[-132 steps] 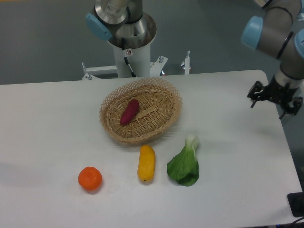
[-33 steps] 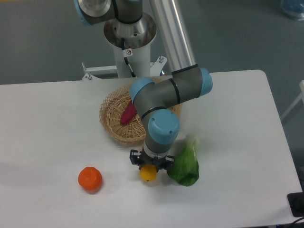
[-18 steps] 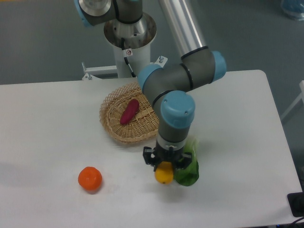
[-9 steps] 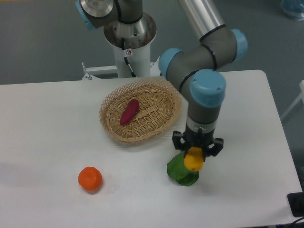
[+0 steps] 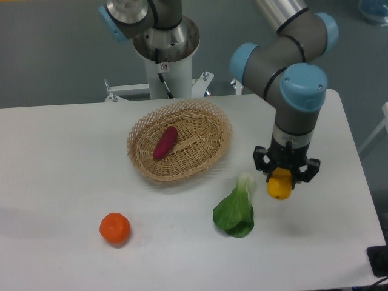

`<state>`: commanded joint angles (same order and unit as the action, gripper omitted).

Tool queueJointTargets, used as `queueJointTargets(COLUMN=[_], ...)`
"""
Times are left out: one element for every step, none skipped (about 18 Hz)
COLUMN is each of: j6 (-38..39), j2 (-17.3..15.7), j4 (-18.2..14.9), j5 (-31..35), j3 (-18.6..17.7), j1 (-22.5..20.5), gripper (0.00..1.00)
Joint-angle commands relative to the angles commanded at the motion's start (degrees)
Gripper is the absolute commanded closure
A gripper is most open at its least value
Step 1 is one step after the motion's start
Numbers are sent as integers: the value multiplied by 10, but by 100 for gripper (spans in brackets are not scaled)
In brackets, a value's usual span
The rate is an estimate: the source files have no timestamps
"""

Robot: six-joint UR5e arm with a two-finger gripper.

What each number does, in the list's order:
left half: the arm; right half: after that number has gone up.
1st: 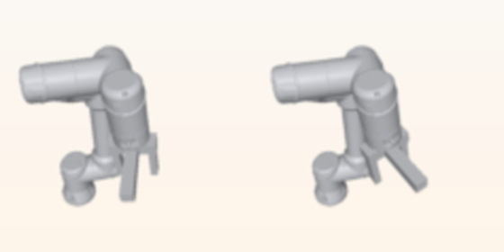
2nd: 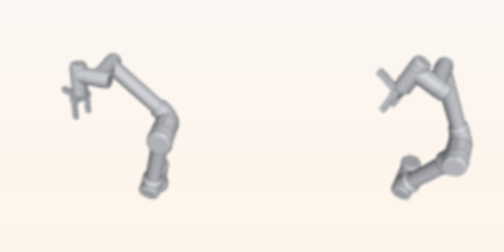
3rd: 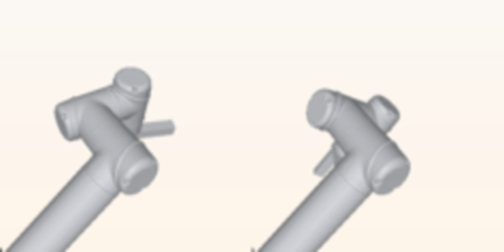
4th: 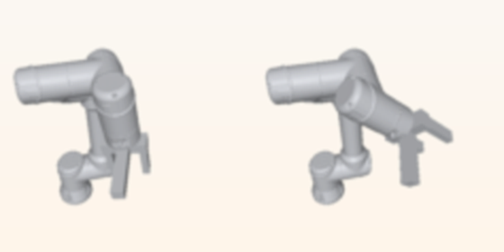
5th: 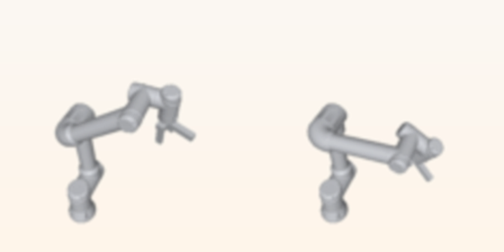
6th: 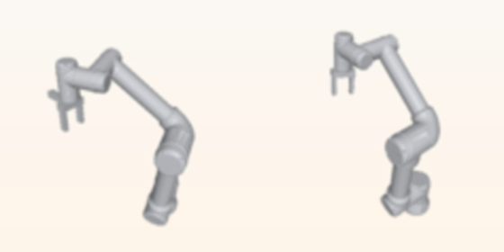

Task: Pick up the mango from the table
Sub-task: 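Lift the held mango up and carry it away from the bok choy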

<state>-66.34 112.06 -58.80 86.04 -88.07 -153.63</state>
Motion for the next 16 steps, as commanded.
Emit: queueJointTargets(j6=[-18,-35,-52,-64,-70,-73,-77,-81,-84,-85,-85,-85,-85,-85,-85,-85], j2=[0,2,3,3,3,5,8,9,11,11,14,15,17,18,19,19], j4=[0,-1,-3,-11,-18,-19,-19,-19,-21,-32,-43,-49,-50,-50,-50,-50], j5=[0,1,6,15,25,32,35,35,35,37,40,40,40,40,41,40], j3=[0,3,7,9,10,13,17,19,25,28,33,39,42,43,42,41], j1=[-2,-4,-6,-7,-7,-7,-8,-9,-9,-11,-12,-15,-16,-17,-17,-18], gripper=[68,68,68,68,68,69,69,69,69,69,69,69,69,69,69,69])
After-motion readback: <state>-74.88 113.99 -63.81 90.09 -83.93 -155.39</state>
